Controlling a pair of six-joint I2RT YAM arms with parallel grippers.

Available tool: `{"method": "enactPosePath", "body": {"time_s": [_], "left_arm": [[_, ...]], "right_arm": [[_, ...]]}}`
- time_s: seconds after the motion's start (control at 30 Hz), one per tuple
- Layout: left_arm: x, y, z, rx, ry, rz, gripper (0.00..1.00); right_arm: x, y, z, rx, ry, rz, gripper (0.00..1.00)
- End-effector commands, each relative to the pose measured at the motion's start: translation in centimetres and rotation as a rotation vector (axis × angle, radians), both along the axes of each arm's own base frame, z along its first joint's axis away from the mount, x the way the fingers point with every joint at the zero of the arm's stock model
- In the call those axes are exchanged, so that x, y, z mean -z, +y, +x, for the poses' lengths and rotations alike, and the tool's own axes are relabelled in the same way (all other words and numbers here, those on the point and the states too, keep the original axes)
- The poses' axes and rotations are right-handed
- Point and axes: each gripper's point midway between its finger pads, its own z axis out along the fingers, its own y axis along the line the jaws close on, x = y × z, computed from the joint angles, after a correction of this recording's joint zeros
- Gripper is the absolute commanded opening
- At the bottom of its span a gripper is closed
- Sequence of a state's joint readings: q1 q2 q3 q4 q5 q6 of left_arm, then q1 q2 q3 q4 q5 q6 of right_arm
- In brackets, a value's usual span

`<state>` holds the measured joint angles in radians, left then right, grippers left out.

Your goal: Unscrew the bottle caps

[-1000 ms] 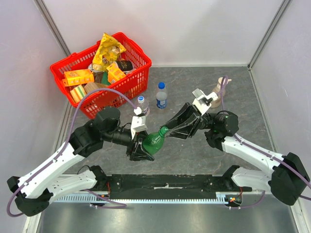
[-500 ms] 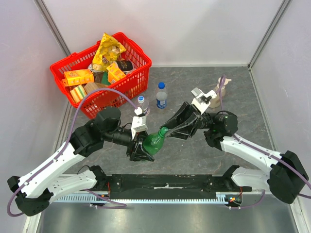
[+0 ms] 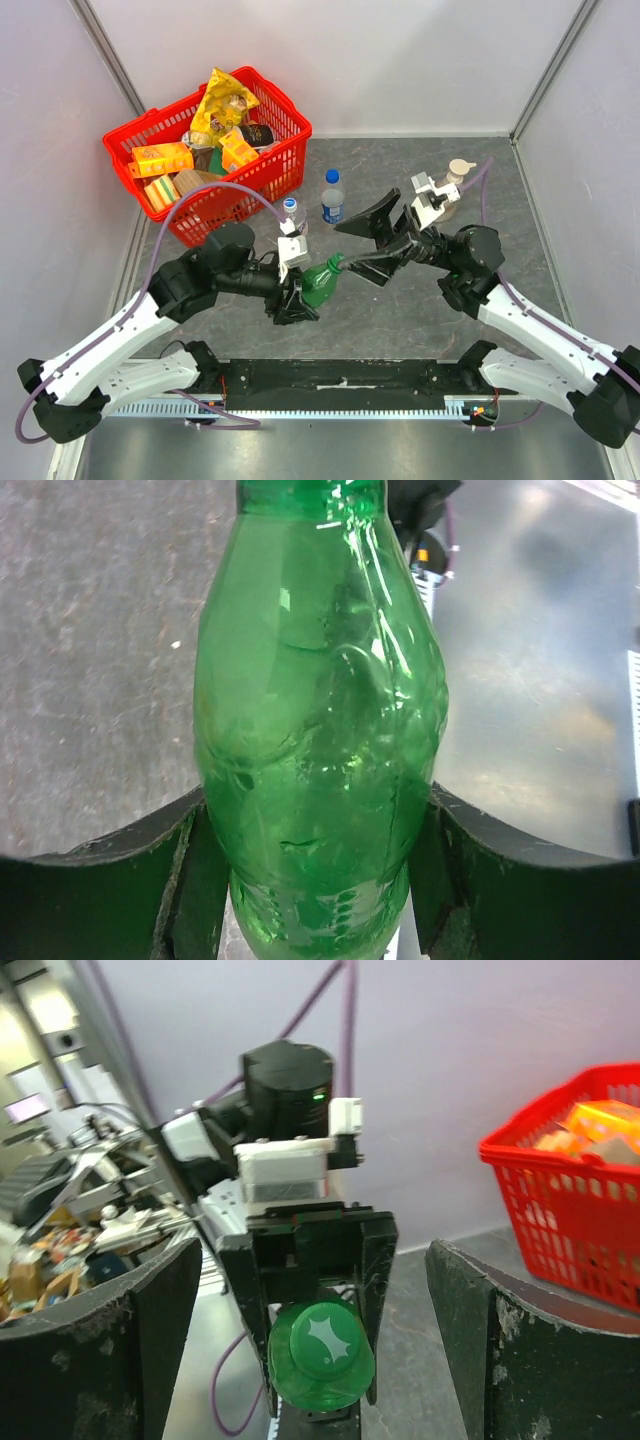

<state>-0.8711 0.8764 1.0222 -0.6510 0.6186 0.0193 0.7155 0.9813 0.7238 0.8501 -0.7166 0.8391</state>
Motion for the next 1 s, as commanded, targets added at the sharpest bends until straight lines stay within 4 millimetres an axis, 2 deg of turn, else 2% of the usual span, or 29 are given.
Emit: {"method": "enactPosePath", "body": {"time_s": [0.0, 0.17, 0.3, 0.43, 0.63, 0.97], "left_arm": [[1.7, 0.6, 3.3, -0.158, -0.07, 0.078, 0.43], [3.5, 2.4, 7.3, -0.387, -0.133, 0.182, 0.43], [4.7, 3.3, 8.9, -0.473, -0.162, 0.239, 0.43], [5.5, 4.5, 10.3, -0.584, -0.179, 0.274, 0.43], [6.5, 5.0, 10.9, -0.616, -0.188, 0.314, 0.43], [7.5, 4.5, 10.9, -0.593, -0.169, 0.346, 0.43]], "right_arm": [[0.7, -0.4, 4.6, 0.256, 0.092, -0.087, 0.98], [3.4, -0.8, 7.3, 0.385, 0.209, -0.19, 0.98], [5.0, -1.3, 9.0, 0.474, 0.292, -0.235, 0.98], [6.0, -1.1, 9.6, 0.489, 0.338, -0.262, 0.98], [7.8, -0.7, 10.6, 0.506, 0.421, -0.28, 0.98], [9.9, 2.1, 11.0, 0.398, 0.497, -0.312, 0.97]]}}
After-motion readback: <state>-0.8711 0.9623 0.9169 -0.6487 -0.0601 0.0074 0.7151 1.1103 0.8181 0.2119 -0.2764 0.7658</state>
